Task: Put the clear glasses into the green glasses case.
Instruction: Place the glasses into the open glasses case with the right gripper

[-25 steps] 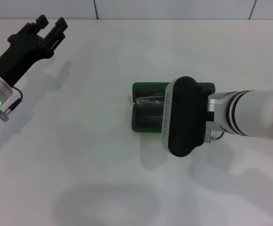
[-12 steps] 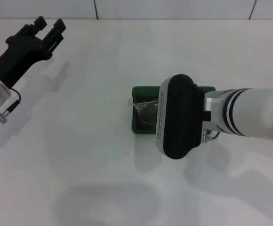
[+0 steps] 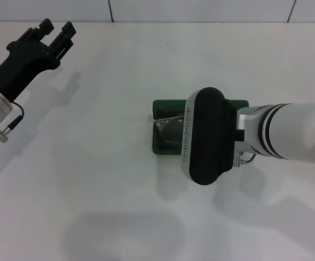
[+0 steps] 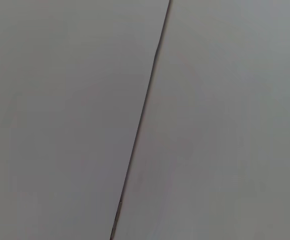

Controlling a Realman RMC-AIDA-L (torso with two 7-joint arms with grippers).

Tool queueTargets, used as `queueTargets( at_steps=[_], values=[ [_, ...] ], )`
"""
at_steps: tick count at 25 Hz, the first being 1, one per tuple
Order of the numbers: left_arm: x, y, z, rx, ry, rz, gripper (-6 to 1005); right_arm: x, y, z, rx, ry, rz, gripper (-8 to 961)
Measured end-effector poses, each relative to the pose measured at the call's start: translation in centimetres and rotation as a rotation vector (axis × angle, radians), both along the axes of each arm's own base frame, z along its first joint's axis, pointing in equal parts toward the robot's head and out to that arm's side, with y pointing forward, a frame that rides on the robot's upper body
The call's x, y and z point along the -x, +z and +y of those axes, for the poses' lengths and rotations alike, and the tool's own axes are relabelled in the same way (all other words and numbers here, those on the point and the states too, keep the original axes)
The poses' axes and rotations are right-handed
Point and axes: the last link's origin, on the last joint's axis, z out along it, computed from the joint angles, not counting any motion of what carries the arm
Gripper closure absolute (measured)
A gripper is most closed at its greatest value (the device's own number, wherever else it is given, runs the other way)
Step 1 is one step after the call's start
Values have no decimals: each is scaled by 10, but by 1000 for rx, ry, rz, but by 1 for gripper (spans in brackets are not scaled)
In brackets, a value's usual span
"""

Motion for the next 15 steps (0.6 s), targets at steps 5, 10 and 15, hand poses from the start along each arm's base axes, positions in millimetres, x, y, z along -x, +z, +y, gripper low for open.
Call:
queueTargets(
  at_steps=[5, 10, 15],
  values=[
    [-1, 0, 1, -1, -4, 2, 399, 0, -1, -7, 30, -32, -21, 482],
    [-3, 1, 3, -3, -10, 6, 399, 7, 0, -14, 65, -50, -20, 486],
    [-3, 2, 4, -5, -12, 11, 398, 9, 0, -21, 93, -61, -21, 487]
  ],
)
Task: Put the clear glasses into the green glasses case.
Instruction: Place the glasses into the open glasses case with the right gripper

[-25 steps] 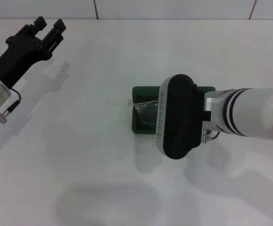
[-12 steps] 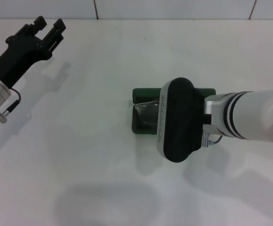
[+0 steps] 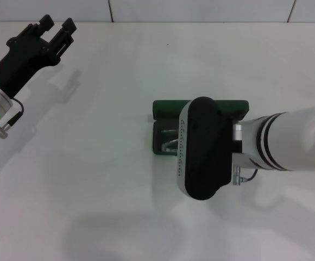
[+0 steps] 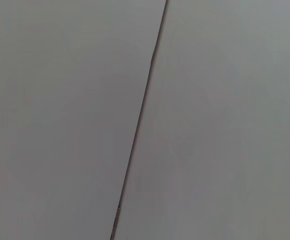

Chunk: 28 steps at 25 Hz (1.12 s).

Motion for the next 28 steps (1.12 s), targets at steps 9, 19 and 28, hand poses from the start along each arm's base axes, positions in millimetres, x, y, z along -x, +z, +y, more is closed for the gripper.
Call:
queueTargets(
  at_steps=[9, 19, 28],
  values=[
    [3, 2, -1, -2, 5, 6, 398, 12, -4, -19, 115, 16, 41, 486],
    [1, 0, -1, 1, 3, 2, 398, 2, -16, -14, 211, -53, 45, 484],
    [-2, -2, 0, 3, -1, -2, 398, -6, -17, 10, 148, -80, 56, 482]
  ],
)
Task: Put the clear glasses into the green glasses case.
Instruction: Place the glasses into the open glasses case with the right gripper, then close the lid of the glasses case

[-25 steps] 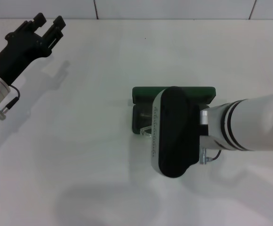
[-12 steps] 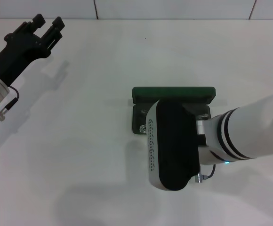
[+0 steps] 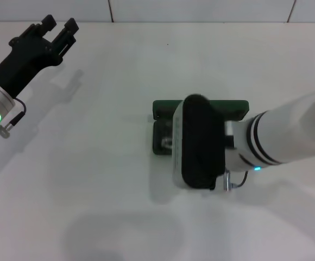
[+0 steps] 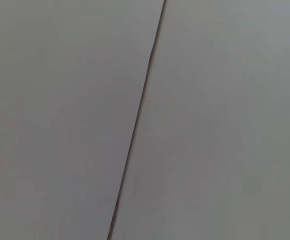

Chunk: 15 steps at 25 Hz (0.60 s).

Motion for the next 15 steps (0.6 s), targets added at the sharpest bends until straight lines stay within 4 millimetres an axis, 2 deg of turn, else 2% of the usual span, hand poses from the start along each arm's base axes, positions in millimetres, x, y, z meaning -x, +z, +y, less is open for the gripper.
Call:
queueTargets(
  at_steps=[8, 15],
  values=[
    [-2, 0, 2, 1, -5, 2, 397, -1, 1, 10, -39, -3, 34, 481],
    [0, 0, 0, 0, 3, 2, 397, 1, 8, -1, -13, -13, 17, 479]
  ],
)
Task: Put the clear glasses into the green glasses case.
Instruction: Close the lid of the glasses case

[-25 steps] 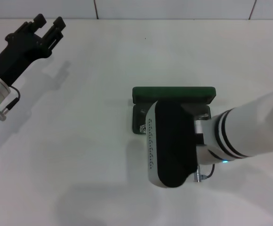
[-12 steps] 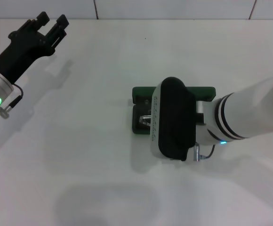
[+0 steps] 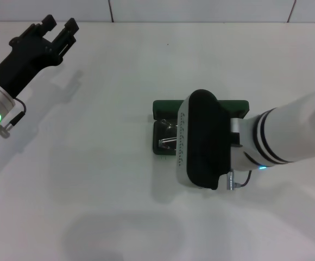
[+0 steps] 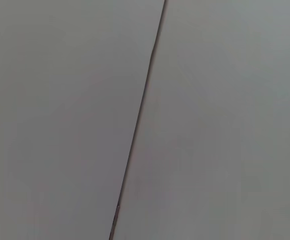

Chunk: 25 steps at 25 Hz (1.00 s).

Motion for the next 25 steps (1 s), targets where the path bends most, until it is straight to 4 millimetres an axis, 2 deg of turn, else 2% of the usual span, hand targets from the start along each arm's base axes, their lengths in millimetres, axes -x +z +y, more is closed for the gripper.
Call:
queueTargets(
  at_steps=[6, 10, 13, 15, 18, 20, 21, 22, 25],
  values=[
    [1, 1, 0, -2, 2, 1, 397, -8, 21, 7, -46, -52, 67, 478],
    [4, 2, -2, -7, 13, -2, 397, -2, 39, -2, 69, -47, 239, 477],
    [8, 4, -5, -16, 19, -3, 397, -4, 64, -1, 125, -50, 404, 477],
    [7, 3, -5, -24, 13, 6, 397, -12, 82, 4, 105, -63, 527, 476],
    [4, 2, -4, -33, 5, 13, 397, -38, 109, 17, 14, -73, 740, 476],
    [6, 2, -4, -57, 17, 7, 397, -57, 121, 26, -54, -73, 886, 476],
    [7, 2, -5, -70, 27, 2, 397, -57, 121, 26, -54, -73, 886, 475],
    [8, 2, -5, -92, 36, 1, 397, -87, 131, 37, -159, -104, 1025, 475],
    [6, -2, -7, -149, 38, 16, 397, -110, 136, 41, -236, -124, 1101, 475]
  ],
)
